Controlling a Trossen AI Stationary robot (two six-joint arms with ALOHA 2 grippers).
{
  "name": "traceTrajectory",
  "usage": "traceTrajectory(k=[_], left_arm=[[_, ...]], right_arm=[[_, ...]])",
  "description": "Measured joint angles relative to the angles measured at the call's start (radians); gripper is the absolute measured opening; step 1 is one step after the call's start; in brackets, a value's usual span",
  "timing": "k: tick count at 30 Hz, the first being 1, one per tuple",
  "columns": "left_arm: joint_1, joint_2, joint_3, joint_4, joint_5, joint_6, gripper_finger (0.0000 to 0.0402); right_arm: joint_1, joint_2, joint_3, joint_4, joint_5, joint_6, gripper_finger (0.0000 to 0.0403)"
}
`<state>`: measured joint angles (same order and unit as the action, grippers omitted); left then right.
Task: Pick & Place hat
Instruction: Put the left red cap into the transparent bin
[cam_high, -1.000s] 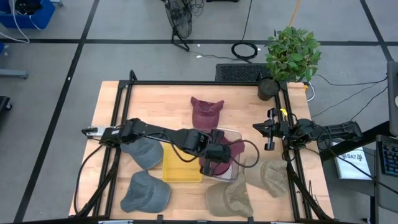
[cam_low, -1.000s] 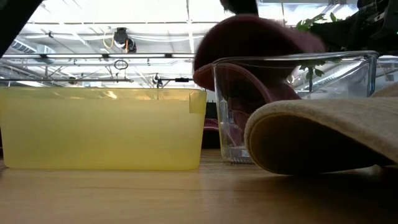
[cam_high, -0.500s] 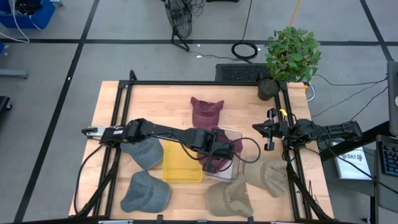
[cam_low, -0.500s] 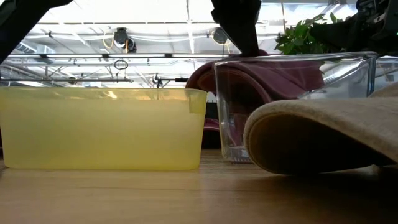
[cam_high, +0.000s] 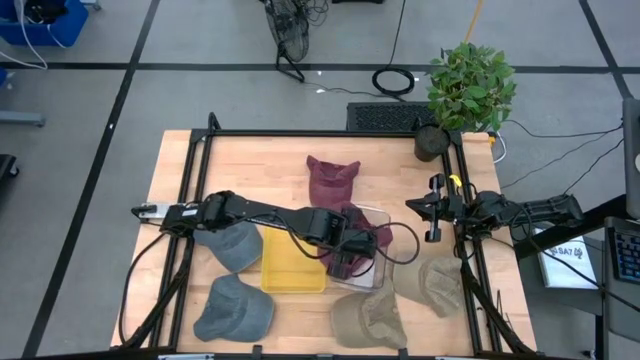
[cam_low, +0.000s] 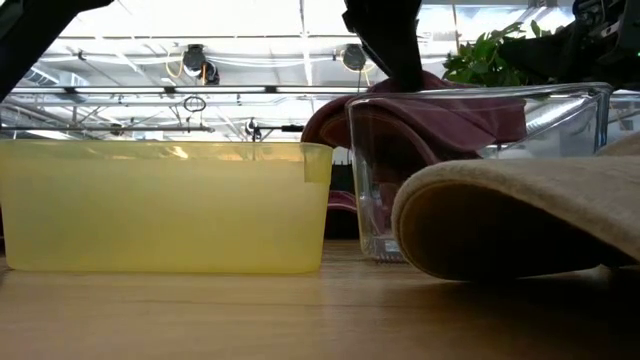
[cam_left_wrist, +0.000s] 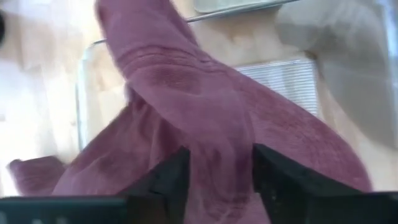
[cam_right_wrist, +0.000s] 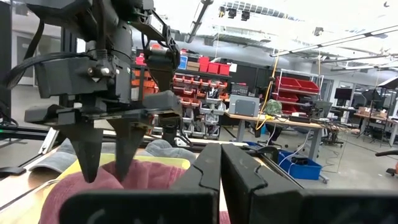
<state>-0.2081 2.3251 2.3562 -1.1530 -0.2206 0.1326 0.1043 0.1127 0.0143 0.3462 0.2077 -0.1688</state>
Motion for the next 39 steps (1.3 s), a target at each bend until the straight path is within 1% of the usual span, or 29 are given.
traceTrajectory(k=[3,7,9,11,13,14,16,17,19,20,21,25,27,31,39], left_arm=[[-0.004,-0.022,-0.001,0.003,-0.048,0.004,0.0219],[-0.016,-0.074,-0.001,0.045,-0.069,0.04,0.0246],[-0.024,-0.09,-0.001,0.112,-0.069,0.048,0.0251],[-0.031,-0.099,-0.001,0.221,-0.068,0.057,0.0248],[-0.029,-0.099,0.0,0.326,-0.038,0.057,0.0227],[-0.024,-0.09,0.0,0.363,-0.013,0.061,0.0207],[-0.014,-0.069,-0.002,0.401,0.046,0.069,0.0151],[-0.008,-0.05,-0.003,0.396,0.071,0.069,0.0116],[0.003,-0.023,-0.008,0.387,0.09,0.067,0.0043],[0.01,-0.009,-0.008,0.381,0.09,0.059,0.0023],[0.019,-0.002,-0.008,0.394,0.091,0.045,0.0016],[0.052,0.016,-0.005,0.399,0.09,-0.013,0.001],[0.066,0.038,-0.005,0.364,0.09,-0.03,0.0005],[0.08,0.08,-0.008,0.315,0.091,-0.058,0.0005],[0.088,0.129,-0.008,0.291,0.097,-0.087,0.0003]], right_arm=[[0.0,0.0,0.0,0.0,0.0,0.0,0.0],[0.0,0.0,0.0,-0.005,0.0,0.0,0.0],[0.0,0.0,0.0,-0.012,0.0,0.0,0.0],[0.0,0.0,0.0,-0.017,0.0,0.0,0.0],[0.0,0.0,0.0,-0.016,0.0,0.0,0.0],[0.0,0.0,0.0,-0.016,0.0,0.0,0.0],[0.0,0.0,0.0,-0.016,-0.001,0.0,0.0],[0.0,0.0,0.0,-0.017,-0.001,0.0,0.0],[0.0,0.0,0.0,-0.019,-0.001,0.0,0.0],[0.0,0.0,0.0,-0.021,-0.001,0.0,0.0],[0.0,0.0,0.0,-0.021,-0.001,0.0,0.0],[0.0,0.001,0.0,-0.022,-0.001,0.0,0.0],[0.0,0.003,0.0,-0.02,-0.001,0.0,0.0],[0.0,0.005,0.0,-0.022,-0.001,0.0,0.0],[0.0,0.005,0.0,-0.022,-0.001,0.0,0.0]])
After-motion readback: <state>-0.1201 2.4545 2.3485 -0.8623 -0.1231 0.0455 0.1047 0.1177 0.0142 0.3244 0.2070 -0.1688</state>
